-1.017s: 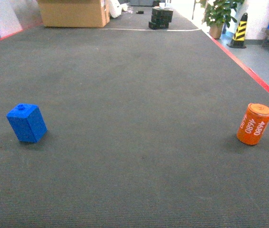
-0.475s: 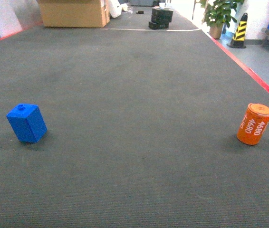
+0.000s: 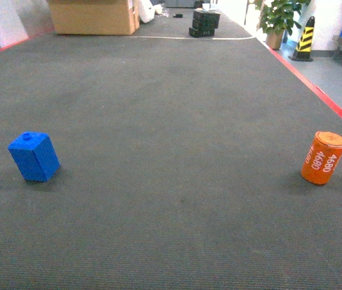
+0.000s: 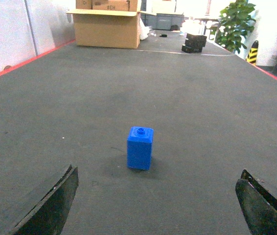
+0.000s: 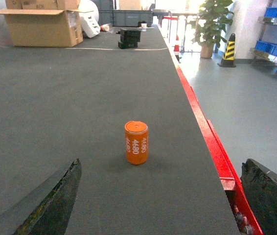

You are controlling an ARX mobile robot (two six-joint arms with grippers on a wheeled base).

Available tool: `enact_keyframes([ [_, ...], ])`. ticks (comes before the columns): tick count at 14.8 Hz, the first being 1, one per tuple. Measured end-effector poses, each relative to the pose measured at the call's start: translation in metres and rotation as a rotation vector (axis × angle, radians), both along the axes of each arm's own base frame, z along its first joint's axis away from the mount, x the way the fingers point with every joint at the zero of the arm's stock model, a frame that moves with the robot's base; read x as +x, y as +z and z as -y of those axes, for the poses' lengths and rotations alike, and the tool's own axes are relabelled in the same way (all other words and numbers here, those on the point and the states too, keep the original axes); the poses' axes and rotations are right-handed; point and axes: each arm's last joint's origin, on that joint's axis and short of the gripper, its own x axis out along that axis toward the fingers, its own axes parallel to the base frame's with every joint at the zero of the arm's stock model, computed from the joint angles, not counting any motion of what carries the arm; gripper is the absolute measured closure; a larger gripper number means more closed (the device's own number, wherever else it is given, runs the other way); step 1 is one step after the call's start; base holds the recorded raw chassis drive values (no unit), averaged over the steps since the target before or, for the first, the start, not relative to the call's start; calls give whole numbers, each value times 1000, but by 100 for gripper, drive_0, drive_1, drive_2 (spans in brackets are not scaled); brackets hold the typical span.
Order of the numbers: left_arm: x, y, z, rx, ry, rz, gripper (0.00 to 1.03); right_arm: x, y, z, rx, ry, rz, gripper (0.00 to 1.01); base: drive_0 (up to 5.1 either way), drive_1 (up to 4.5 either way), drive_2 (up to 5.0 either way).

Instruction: Sort blue parts and orange caps into right shelf containers

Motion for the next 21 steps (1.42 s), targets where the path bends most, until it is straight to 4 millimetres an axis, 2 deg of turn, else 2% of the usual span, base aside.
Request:
enact_keyframes([
  [21,0,0,0,0,0,0,5,0,0,0,0,0,0,3,0,0,0],
])
